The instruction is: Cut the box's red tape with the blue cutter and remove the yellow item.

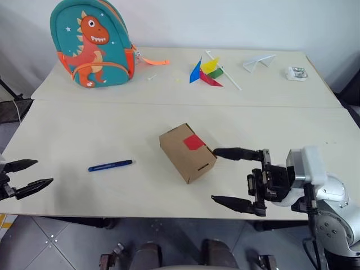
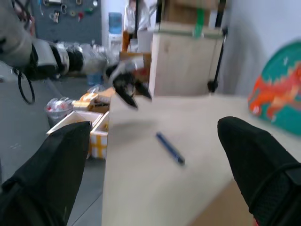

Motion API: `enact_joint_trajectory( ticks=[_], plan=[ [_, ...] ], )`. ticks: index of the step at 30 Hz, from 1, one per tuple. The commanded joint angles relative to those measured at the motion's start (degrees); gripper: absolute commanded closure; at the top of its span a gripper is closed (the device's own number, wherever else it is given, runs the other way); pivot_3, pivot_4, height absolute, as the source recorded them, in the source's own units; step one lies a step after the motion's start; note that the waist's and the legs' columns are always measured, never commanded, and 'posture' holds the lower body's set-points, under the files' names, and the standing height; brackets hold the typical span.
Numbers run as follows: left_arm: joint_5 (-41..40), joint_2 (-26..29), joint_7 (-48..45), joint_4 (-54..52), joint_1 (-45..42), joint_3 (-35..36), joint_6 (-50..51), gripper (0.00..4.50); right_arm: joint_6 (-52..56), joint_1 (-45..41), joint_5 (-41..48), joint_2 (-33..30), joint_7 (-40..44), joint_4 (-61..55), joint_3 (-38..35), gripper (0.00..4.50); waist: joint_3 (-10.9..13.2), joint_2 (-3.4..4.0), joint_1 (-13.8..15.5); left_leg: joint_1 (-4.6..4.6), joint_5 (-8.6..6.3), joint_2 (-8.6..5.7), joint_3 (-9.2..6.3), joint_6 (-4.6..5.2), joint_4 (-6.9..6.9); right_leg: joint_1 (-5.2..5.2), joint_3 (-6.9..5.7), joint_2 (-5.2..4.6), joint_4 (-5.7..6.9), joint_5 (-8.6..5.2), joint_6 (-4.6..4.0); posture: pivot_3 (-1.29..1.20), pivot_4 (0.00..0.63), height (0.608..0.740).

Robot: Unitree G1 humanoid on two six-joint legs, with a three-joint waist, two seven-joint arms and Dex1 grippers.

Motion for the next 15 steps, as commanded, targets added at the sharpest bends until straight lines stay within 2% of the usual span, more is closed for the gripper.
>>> enact_joint_trajectory(
  ticks=[1, 5, 10, 15],
  plan=[
    [1.46, 0.57, -4.20, -2.99, -2.50, -4.44, -3.67, 0.04, -0.06, 1.14, 0.81, -1.36, -0.69, -0.96, -0.77, 0.00, 0.01, -0.04, 0.05, 0.00, -0.02, 0.02, 0.02, 0.01, 0.00, 0.00, -0.03, 0.00, 0.00, 0.00, 0.00, 0.00, 0.150, 0.740],
    [3.36, -2.42, -3.33, -7.79, -7.13, -10.85, -3.24, 0.04, -1.10, 2.61, -1.30, -3.63, 0.63, 0.19, -0.99, 0.00, 0.02, -0.05, 0.42, -0.01, -0.07, 0.03, 0.04, 0.02, 0.01, -0.02, -0.10, -0.01, 0.01, 0.01, 0.02, 0.00, 0.150, 0.740],
    [9.54, -5.98, 1.47, -12.03, -13.53, -19.87, -0.01, 0.04, -1.32, 4.45, -4.81, -7.96, 2.61, 1.96, -1.20, 0.00, 0.04, -0.09, 0.13, -0.01, -0.07, 0.03, 0.11, 0.02, 0.10, -0.02, -0.10, -0.01, 0.04, 0.02, 0.03, 0.00, 0.150, 0.740],
    [15.29, -6.82, 5.00, -12.97, -17.21, -26.06, 3.75, 0.04, 0.21, 5.56, -5.94, -9.78, 1.19, 2.96, -1.94, 0.00, 0.05, -0.11, -0.15, 0.03, -0.07, 0.08, 0.18, 0.02, 0.14, -0.07, -0.10, -0.01, 0.14, 0.02, 0.02, 0.00, 0.150, 0.740]
  ],
)
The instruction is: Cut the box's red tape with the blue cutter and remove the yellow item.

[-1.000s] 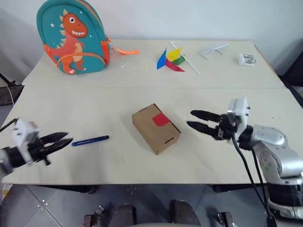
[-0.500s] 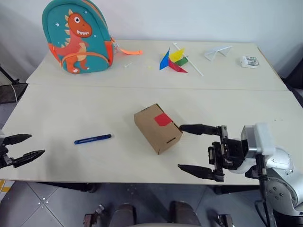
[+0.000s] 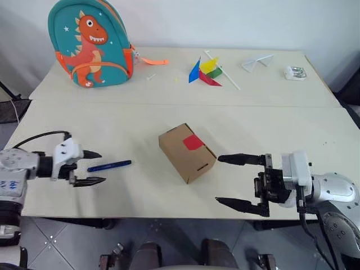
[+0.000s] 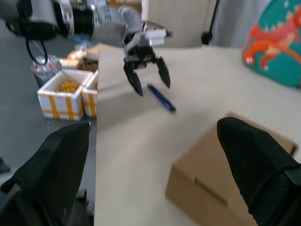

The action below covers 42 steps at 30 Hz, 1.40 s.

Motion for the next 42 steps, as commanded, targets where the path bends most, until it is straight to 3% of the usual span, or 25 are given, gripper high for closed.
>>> enact_joint_trajectory(
  ticks=[1, 9, 13, 21, 27, 32, 42],
  plan=[
    [4.59, 0.63, 3.15, 0.21, -2.39, -2.90, 3.14, 0.04, 1.52, 0.59, 1.71, -0.99, -1.59, -1.01, -1.64, 0.00, 0.00, 0.01, 0.32, 0.01, 0.00, 0.00, 0.00, 0.00, 0.01, 0.00, 0.00, 0.00, 0.03, 0.00, 0.00, 0.00, 0.150, 0.740],
    [7.58, 1.48, 2.31, 2.98, -4.51, -6.97, 5.97, 0.04, 2.85, 2.50, 3.70, -1.81, -2.26, -3.61, -2.30, 0.00, 0.00, 0.01, 0.45, 0.12, 0.01, 0.01, 0.00, 0.01, 0.13, 0.05, 0.02, -0.01, 0.21, 0.01, -0.03, 0.00, 0.150, 0.740],
    [8.77, 2.07, 2.57, 5.37, -5.14, -8.26, 4.24, 0.89, 3.03, 2.45, 4.40, -2.10, -2.45, -3.50, -2.84, 0.00, -0.06, 0.12, 0.47, 0.18, 0.01, 0.01, 0.00, 0.01, 0.14, 0.10, 0.03, -0.01, 0.23, 0.01, -0.04, 0.00, 0.150, 0.740],
    [8.27, 2.49, 1.77, 5.74, -5.11, -9.34, 3.00, 3.17, 3.35, 1.82, 5.59, -2.52, -3.25, -3.45, -2.73, 0.00, -0.18, 0.32, 0.37, 0.25, 0.04, 0.02, 0.00, 0.02, 0.14, 0.10, 0.04, -0.01, 0.30, 0.01, -0.13, 0.00, 0.150, 0.740],
    [8.25, 2.75, 2.03, 5.33, -4.84, -9.45, 4.15, 3.17, 3.71, 0.70, 5.86, -2.42, -3.58, -3.06, -2.06, 0.00, -0.19, 0.34, 0.34, 0.25, 0.04, 0.03, 0.00, 0.02, 0.14, 0.10, 0.04, -0.01, 0.31, 0.01, -0.13, 0.00, 0.150, 0.740],
    [7.71, 2.72, 1.23, 4.08, -4.08, -9.49, 4.22, 4.09, 4.10, 0.19, 6.12, -2.05, -3.72, -2.93, -1.81, 0.00, -0.20, 0.36, 0.32, 0.25, 0.04, 0.03, 0.00, 0.02, 0.14, 0.10, 0.04, -0.01, 0.31, 0.01, -0.13, 0.00, 0.150, 0.740],
    [6.76, 2.93, 0.89, -1.60, -3.38, -9.05, 4.01, 4.09, 4.70, 0.17, 6.90, -2.37, -3.39, -2.25, -2.19, 0.00, -0.20, 0.36, 0.33, 0.23, 0.04, 0.03, 0.00, 0.03, 0.12, 0.10, 0.04, -0.01, 0.28, 0.01, -0.13, 0.00, 0.150, 0.740]
  ],
)
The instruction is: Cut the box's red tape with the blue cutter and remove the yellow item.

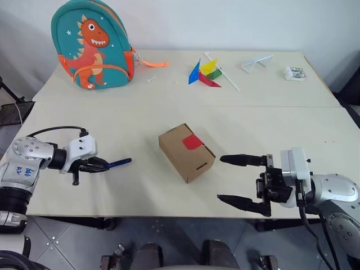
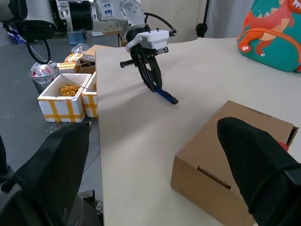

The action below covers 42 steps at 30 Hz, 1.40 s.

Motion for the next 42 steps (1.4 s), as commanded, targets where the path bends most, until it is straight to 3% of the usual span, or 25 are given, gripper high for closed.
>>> enact_joint_trajectory(
  ticks=[1, 7, 11, 14, 18, 24, 31, 36, 42],
  plan=[
    [2.18, 1.13, -1.01, -3.54, 2.02, -1.73, 0.97, 4.09, 0.21, 0.01, 1.45, -0.69, 0.24, -0.70, -1.56, 0.00, 0.00, 0.00, 0.01, -0.01, 0.00, 0.00, 0.00, 0.00, 0.00, 0.00, 0.00, 0.00, 0.00, 0.00, 0.00, 0.00, 0.150, 0.740],
    [-1.16, 4.12, -9.04, -35.94, 4.20, -7.24, 10.83, 4.09, 0.83, 7.75, 3.12, -2.41, 0.94, -2.39, -8.49, 0.00, 0.11, -0.16, 1.17, -0.26, -0.16, 0.00, 0.00, 0.01, 0.05, -0.06, -0.02, 0.00, -0.22, 0.06, 0.11, 0.00, 0.150, 0.740],
    [-0.42, -3.21, -3.93, -44.69, 0.57, -12.09, 22.02, 4.09, 1.47, 13.52, 2.92, -4.43, 3.01, -3.47, -11.69, 0.00, 0.12, -0.16, 1.74, -0.32, -0.19, -0.01, 0.04, 0.02, 0.04, -0.01, -0.05, 0.01, -0.52, 0.06, 0.12, 0.00, 0.150, 0.740],
    [1.30, -10.09, -0.02, -48.24, -2.42, -17.37, 30.22, 4.09, 2.14, 17.69, 1.07, -5.60, 2.88, -3.07, -13.58, 0.00, 0.18, -0.25, 1.83, -0.33, -0.18, -0.01, 0.05, 0.06, 0.18, 0.06, -0.05, 0.01, -0.51, 0.06, 0.11, 0.00, 0.150, 0.740],
    [4.62, -14.72, 3.73, -49.84, -3.97, -23.51, 35.95, 4.09, 4.52, 22.27, -1.06, -6.31, -0.13, -3.77, -15.81, 0.00, 0.20, -0.29, 1.38, -0.27, -0.16, -0.01, 0.06, 0.10, 0.25, 0.11, 0.00, 0.02, -0.48, 0.10, 0.10, 0.00, 0.150, 0.740],
    [9.52, -18.17, 7.75, -48.13, -9.04, -29.94, 42.66, 4.09, 6.19, 25.55, -3.76, -7.18, -1.66, -4.02, -16.38, 0.00, 0.20, -0.29, 1.79, -0.26, -0.16, 0.00, 0.07, 0.09, 0.27, 0.10, 0.04, 0.05, -0.50, 0.10, 0.07, 0.00, 0.150, 0.740],
    [9.42, -19.65, 8.57, -47.03, -11.65, -31.68, 46.73, 4.09, 6.54, 24.33, -7.13, -7.74, -2.62, -3.22, -13.54, 0.00, 0.20, -0.29, 1.84, -0.27, -0.17, 0.00, 0.06, 0.11, 0.31, 0.12, 0.05, 0.05, -0.52, 0.11, 0.08, 0.00, 0.150, 0.740],
    [8.21, -18.00, 6.28, -48.59, -12.39, -33.64, 50.59, 4.09, 7.59, 19.31, -7.31, -7.66, -3.38, -3.24, -9.27, 1.56, 0.20, -0.29, 1.69, -0.27, -0.17, 0.00, 0.05, 0.11, 0.36, 0.13, 0.06, 0.05, -0.52, 0.11, 0.08, 0.00, 0.150, 0.740],
    [6.84, -17.66, 6.84, -52.40, -13.54, -36.48, 58.96, 4.09, 11.13, 8.05, -8.73, -6.42, -6.25, -2.44, 1.70, 3.61, 0.20, -0.28, 1.35, -0.23, -0.16, 0.01, 0.06, 0.10, 0.27, 0.10, 0.09, 0.08, -0.49, 0.11, 0.07, 0.00, 0.150, 0.740]
  ],
)
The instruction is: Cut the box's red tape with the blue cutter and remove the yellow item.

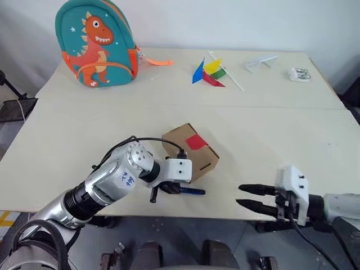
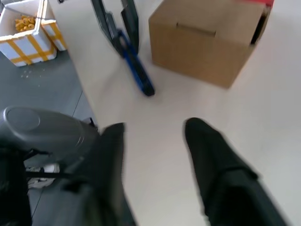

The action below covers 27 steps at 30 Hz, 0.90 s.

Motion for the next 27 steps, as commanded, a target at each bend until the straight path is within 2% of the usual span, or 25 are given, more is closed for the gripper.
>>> enact_joint_trajectory(
  ticks=[1, 3, 9, 16, 27],
  plan=[
    [0.13, -0.07, 1.68, -1.84, -0.16, -3.76, 5.01, 4.09, 1.45, -4.57, -0.63, 1.31, -1.65, -0.56, 5.54, 3.98, 0.00, 0.00, 0.23, -0.01, 0.00, 0.00, 0.00, 0.00, -0.01, -0.01, 0.00, 0.00, -0.02, 0.00, 0.00, 0.00, 0.150, 0.740],
    [-0.01, -0.35, 2.88, -2.56, -0.44, -4.63, 6.67, 4.09, 2.53, -8.03, -1.54, 2.78, -3.23, 0.17, 9.07, 4.45, 0.00, -0.01, 0.29, -0.04, 0.00, -0.01, 0.00, -0.01, 0.02, -0.01, 0.00, 0.00, -0.04, 0.00, 0.00, 0.00, 0.150, 0.740],
    [-0.97, -0.45, 5.19, -3.65, -1.11, -6.36, 8.79, 4.09, 5.56, -15.42, -5.09, 6.45, -6.52, 2.65, 17.38, 4.45, 0.00, -0.01, 0.42, -0.05, 0.00, -0.01, -0.01, -0.01, 0.15, 0.02, 0.01, 0.00, 0.02, 0.00, 0.00, 0.00, 0.150, 0.740],
    [-1.89, 0.41, 5.95, -3.55, -1.81, -7.29, 8.37, 4.09, 6.70, -20.83, -9.79, 8.30, -6.60, 7.07, 24.53, 4.45, 0.00, -0.01, 0.30, -0.05, 0.00, -0.01, -0.01, 0.00, 0.19, 0.01, 0.01, 0.00, 0.05, 0.00, 0.00, 0.00, 0.150, 0.740],
    [-3.22, 0.68, 7.10, -3.81, -2.70, -7.44, 8.72, 4.09, 7.54, -22.75, -11.61, 10.01, -5.59, 8.71, 27.80, 4.45, 0.00, -0.01, 0.35, -0.08, -0.01, -0.01, -0.01, 0.01, 0.29, 0.01, 0.02, 0.00, 0.09, 0.00, 0.00, 0.00, 0.150, 0.740]
  ],
)
